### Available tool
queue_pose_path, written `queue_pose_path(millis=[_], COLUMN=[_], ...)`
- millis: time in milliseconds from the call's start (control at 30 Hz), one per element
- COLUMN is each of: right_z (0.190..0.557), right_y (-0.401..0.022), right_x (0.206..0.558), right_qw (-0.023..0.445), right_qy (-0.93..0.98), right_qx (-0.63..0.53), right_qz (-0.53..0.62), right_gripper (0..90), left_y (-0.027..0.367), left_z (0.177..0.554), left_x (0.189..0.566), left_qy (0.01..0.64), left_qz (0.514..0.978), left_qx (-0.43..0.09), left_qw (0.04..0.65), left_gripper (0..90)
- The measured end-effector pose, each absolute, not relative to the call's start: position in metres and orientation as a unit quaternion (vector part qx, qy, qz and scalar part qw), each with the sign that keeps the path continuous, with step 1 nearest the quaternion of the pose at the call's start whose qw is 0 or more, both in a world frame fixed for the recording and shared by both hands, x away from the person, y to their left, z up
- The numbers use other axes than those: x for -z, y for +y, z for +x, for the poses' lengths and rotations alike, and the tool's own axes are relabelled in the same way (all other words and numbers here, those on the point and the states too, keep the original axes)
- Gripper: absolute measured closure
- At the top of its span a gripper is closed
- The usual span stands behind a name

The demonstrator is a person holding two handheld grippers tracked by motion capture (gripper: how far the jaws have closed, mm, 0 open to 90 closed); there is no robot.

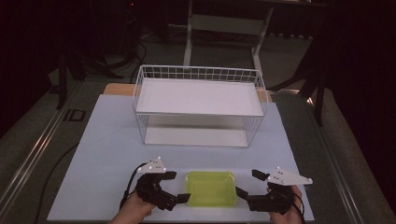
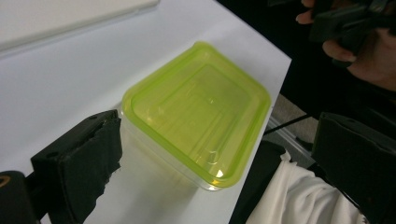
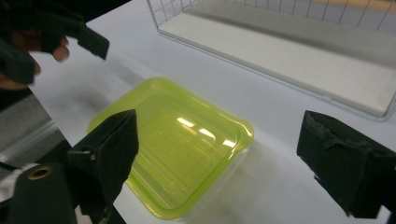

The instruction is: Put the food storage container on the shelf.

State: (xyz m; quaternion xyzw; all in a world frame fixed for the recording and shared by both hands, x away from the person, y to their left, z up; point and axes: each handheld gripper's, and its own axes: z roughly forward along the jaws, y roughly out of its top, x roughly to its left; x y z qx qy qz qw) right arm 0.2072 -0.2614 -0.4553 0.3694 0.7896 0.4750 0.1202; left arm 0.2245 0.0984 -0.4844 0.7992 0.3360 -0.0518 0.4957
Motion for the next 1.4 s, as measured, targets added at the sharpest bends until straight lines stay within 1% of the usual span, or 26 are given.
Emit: queue_pose_path(millis=[100,200,233,300,333,367,400,433,467,500,533,567,600,633,667,700,767,800,833,867,900,933,967,1000,1200,1400], right_z=[0.214,0.222,0.228,0.231,0.233,0.238,0.238,0.241,0.241,0.243,0.245,0.245,0.247,0.247,0.247,0.247,0.245,0.245,0.244,0.244,0.244,0.244,0.244,0.244,0.244,0.241], right_y=[-0.261,-0.259,-0.260,-0.259,-0.259,-0.258,-0.258,-0.257,-0.257,-0.257,-0.257,-0.257,-0.257,-0.257,-0.256,-0.256,-0.255,-0.255,-0.254,-0.254,-0.255,-0.255,-0.254,-0.254,-0.249,-0.249], right_x=[0.457,0.463,0.470,0.473,0.475,0.483,0.483,0.489,0.489,0.492,0.497,0.497,0.499,0.499,0.501,0.501,0.503,0.503,0.503,0.503,0.504,0.504,0.504,0.505,0.507,0.506], right_qw=[0.107,0.079,0.044,0.040,0.032,0.005,0.005,-0.022,-0.022,-0.037,-0.061,-0.061,-0.075,-0.075,-0.079,-0.079,-0.084,-0.084,-0.087,-0.087,-0.092,-0.092,-0.093,-0.095,-0.100,-0.100], right_qy=[0.791,0.792,0.782,0.779,0.777,0.772,0.772,0.762,0.762,0.757,0.747,0.747,0.740,0.740,0.736,0.736,0.733,0.733,0.733,0.733,0.732,0.732,0.734,0.733,0.738,0.733], right_qx=[-0.465,-0.434,-0.429,-0.417,-0.412,-0.401,-0.401,-0.397,-0.397,-0.396,-0.396,-0.396,-0.393,-0.393,-0.388,-0.388,-0.381,-0.381,-0.375,-0.375,-0.374,-0.374,-0.373,-0.376,-0.369,-0.373], right_qz=[0.384,0.422,0.450,0.467,0.475,0.494,0.494,0.511,0.511,0.519,0.531,0.531,0.541,0.541,0.549,0.549,0.558,0.558,0.561,0.561,0.561,0.561,0.560,0.559,0.556,0.560], right_gripper=[12.3,11.6,11.6,11.6,11.6,13.3,13.3,15.8,15.8,18.3,25.5,25.5,32.2,32.2,42.3,42.3,47.5,47.5,55.5,55.5,62.7,62.7,64.8,69.7,73.2,74.7], left_y=[0.093,0.089,0.087,0.085,0.085,0.082,0.081,0.081,0.081,0.081,0.082,0.083,0.084,0.085,0.086,0.086,0.087,0.087,0.086,0.086,0.085,0.085,0.085,0.084,0.083,0.079], left_z=[0.230,0.235,0.237,0.240,0.240,0.242,0.243,0.244,0.244,0.244,0.245,0.245,0.245,0.244,0.245,0.244,0.244,0.244,0.244,0.244,0.242,0.242,0.242,0.241,0.238,0.234], left_x=[0.493,0.502,0.505,0.509,0.509,0.515,0.517,0.519,0.521,0.522,0.523,0.524,0.524,0.524,0.524,0.524,0.525,0.525,0.526,0.526,0.527,0.527,0.527,0.527,0.525,0.520], left_qy=[0.360,0.390,0.397,0.408,0.408,0.416,0.422,0.428,0.437,0.445,0.449,0.450,0.454,0.459,0.464,0.471,0.483,0.488,0.490,0.491,0.494,0.494,0.493,0.492,0.498,0.500], left_qz=[0.790,0.780,0.777,0.776,0.776,0.777,0.775,0.773,0.769,0.764,0.760,0.756,0.754,0.750,0.748,0.748,0.743,0.745,0.745,0.746,0.744,0.744,0.741,0.741,0.739,0.746], left_qx=[0.068,0.078,0.084,0.088,0.088,0.092,0.098,0.105,0.105,0.105,0.108,0.112,0.110,0.114,0.118,0.113,0.122,0.117,0.116,0.120,0.123,0.123,0.127,0.123,0.126,0.112], left_qw=[0.492,0.483,0.481,0.473,0.473,0.464,0.460,0.457,0.455,0.455,0.457,0.461,0.462,0.462,0.461,0.453,0.448,0.439,0.437,0.435,0.434,0.434,0.438,0.439,0.435,0.424], left_gripper=[2.5,2.5,2.6,2.6,2.6,2.6,2.6,6.5,6.5,11.0,20.8,20.8,30.0,30.0,37.4,37.4,47.5,47.5,54.3,54.3,58.6,62.0,62.0,66.9,69.8,70.8])
